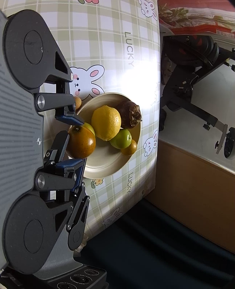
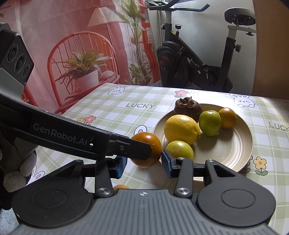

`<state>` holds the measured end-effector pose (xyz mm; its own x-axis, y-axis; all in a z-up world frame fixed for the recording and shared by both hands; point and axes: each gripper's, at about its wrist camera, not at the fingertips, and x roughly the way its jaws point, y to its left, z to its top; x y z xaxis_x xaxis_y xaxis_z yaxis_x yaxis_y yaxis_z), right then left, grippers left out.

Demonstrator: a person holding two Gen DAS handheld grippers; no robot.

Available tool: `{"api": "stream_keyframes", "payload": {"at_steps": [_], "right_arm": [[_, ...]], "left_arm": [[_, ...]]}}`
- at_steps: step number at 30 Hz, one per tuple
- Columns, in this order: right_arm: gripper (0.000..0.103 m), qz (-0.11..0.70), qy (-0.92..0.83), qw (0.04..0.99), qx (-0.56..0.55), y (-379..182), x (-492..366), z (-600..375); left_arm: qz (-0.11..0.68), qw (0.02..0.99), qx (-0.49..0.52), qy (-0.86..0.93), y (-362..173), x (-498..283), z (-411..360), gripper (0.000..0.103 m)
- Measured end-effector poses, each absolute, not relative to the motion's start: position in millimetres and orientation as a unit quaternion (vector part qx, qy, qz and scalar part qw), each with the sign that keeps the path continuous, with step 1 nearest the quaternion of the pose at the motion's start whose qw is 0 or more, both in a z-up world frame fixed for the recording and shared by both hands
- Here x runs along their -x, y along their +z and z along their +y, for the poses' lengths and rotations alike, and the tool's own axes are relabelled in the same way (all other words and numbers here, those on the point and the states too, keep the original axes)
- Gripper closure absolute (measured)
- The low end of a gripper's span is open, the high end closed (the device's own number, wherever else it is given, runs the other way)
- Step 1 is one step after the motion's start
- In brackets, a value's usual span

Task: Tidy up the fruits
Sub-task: 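Carry the dark orange fruit in the left gripper over the plate, then lower the fruit onto the plate and open the left gripper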

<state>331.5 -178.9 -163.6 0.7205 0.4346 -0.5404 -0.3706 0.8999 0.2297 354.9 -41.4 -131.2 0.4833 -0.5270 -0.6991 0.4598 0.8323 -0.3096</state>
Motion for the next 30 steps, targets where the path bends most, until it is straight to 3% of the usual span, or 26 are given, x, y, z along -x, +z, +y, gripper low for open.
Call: {"api": "stream_keyframes", "payload": {"at_steps": [14, 30], "right_arm": [[0.058, 0.275, 0.186, 0.939, -0.091, -160, -343, -242], [0.058, 0.284, 0.166, 0.936, -0.124, -195, -387, -294]], "left_arm": [[0.412, 0.860, -0.016, -0.299, -119, -375, -120, 0.061], [0.441, 0.848, -0.033, -0.291, -152, -426, -165, 0.061]]}}
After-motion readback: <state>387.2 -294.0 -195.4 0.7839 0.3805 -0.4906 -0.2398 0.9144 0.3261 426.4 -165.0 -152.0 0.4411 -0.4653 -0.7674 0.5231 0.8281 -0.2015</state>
